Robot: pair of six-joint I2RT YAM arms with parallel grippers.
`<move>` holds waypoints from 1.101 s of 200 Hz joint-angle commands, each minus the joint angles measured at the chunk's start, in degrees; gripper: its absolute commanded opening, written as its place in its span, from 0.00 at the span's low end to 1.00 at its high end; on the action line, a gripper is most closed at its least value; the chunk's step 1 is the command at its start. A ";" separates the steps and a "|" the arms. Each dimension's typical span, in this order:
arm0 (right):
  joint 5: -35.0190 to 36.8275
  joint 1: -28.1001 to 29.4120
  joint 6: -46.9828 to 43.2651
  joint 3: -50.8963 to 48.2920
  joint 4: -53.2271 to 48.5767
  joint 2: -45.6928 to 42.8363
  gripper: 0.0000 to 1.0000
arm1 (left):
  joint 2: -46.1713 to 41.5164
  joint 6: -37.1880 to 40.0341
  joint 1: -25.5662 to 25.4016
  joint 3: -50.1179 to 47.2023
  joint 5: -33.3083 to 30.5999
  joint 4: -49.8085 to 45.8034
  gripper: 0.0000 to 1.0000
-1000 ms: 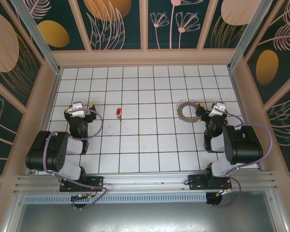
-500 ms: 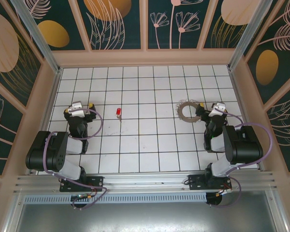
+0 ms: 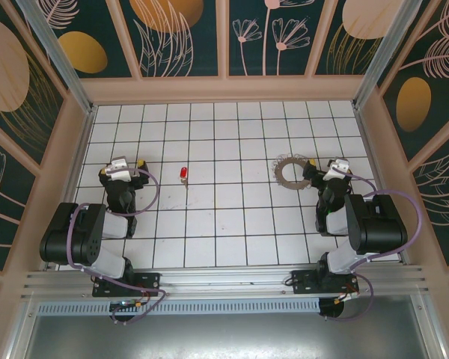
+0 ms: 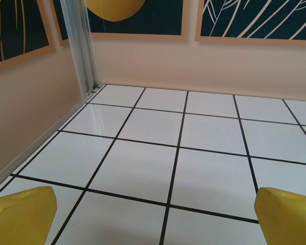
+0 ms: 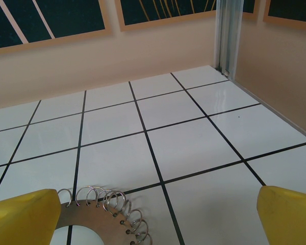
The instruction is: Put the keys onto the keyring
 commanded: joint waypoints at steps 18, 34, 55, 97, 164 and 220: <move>1.16 0.12 0.77 -0.18 3.07 0.10 0.99 | -0.06 -0.97 0.39 0.76 0.92 1.25 0.99; 1.18 0.15 0.77 -0.19 3.07 0.13 0.99 | -0.07 -0.93 0.39 0.76 0.90 1.24 0.99; 1.14 0.12 0.77 -0.18 3.12 0.13 0.99 | -0.07 -0.99 0.38 0.80 0.90 1.22 0.99; 1.16 0.14 0.77 -0.21 3.07 0.20 0.99 | -0.03 -0.99 0.39 0.71 0.90 1.21 0.99; -0.01 0.29 0.03 -0.69 4.13 0.16 0.99 | -0.07 -0.95 0.40 0.76 0.95 1.22 0.99; 1.61 0.29 0.73 -1.35 5.03 -0.36 0.99 | -0.16 -0.91 0.39 0.47 0.91 1.48 0.99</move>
